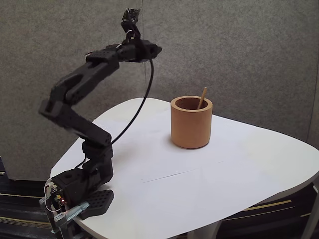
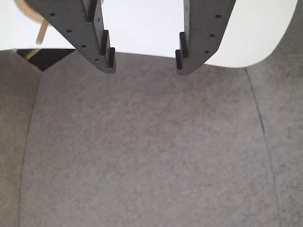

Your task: Grab the pen and put it in the pen holder.

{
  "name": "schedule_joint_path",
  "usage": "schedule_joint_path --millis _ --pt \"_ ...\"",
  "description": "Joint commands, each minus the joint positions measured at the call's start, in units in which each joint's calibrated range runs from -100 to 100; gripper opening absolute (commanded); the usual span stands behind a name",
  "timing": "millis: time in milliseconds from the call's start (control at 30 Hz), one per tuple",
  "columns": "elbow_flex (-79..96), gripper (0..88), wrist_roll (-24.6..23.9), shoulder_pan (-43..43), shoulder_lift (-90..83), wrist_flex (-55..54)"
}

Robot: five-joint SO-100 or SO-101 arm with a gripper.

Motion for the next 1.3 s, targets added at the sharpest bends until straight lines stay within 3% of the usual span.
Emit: schedule_joint_path --millis 0,133,267,567,800,967,1267 --pt "9.66 17.3 -7.74 -0.79 -15.49 1.36" --pt "17.15 17.3 -17.16 -0.79 -25.58 1.44" --pt "26.81 17.2 -22.64 0.01 -33.63 3.31" --pt "34.03 17.1 -35.38 0.09 -49.32 41.86" --pt "40.88 17.1 -46.91 0.09 -49.49 54.24" --pt "48.56 17.1 -49.8 0.09 -49.49 54.32" --pt "53.88 17.1 -49.86 0.09 -49.49 55.17"
